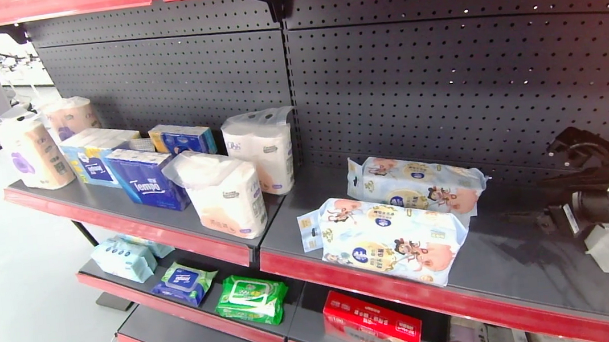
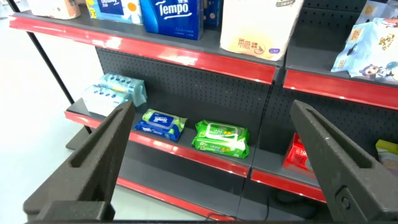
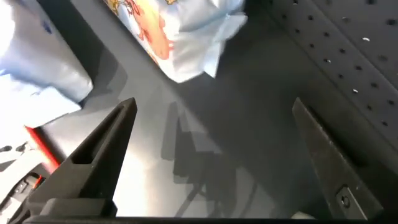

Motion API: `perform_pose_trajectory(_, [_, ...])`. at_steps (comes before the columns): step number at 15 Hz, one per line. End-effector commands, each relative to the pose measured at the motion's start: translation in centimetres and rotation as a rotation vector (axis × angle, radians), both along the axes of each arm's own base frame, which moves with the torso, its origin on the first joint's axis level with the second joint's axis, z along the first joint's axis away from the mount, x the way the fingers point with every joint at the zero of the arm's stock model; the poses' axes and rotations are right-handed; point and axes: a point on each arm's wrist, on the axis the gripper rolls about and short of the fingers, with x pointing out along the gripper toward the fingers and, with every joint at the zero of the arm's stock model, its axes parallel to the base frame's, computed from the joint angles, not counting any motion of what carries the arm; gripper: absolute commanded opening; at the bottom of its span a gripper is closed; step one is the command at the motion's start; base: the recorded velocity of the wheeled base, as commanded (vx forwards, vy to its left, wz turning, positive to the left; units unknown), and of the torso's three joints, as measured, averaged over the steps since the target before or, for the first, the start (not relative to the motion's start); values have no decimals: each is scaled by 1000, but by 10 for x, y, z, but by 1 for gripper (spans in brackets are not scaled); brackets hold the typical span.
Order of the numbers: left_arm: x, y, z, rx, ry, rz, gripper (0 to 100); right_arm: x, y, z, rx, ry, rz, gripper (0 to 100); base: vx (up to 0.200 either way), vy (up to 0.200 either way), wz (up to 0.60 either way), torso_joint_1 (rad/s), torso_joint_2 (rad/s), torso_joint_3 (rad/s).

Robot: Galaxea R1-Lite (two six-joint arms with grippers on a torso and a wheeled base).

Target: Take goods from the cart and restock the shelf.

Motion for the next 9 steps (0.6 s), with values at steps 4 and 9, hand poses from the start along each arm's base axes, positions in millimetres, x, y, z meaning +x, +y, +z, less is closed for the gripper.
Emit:
perform_pose_trajectory(4, [0,0,0,0,1,0,100,-52,25,8,63,-32,122,100,0,0,0,0,0,0])
perform_pose_trajectory(9, [0,0,0,0,1,0,100,-73,55,16,188,-12,221,100,0,0,0,0,0,0])
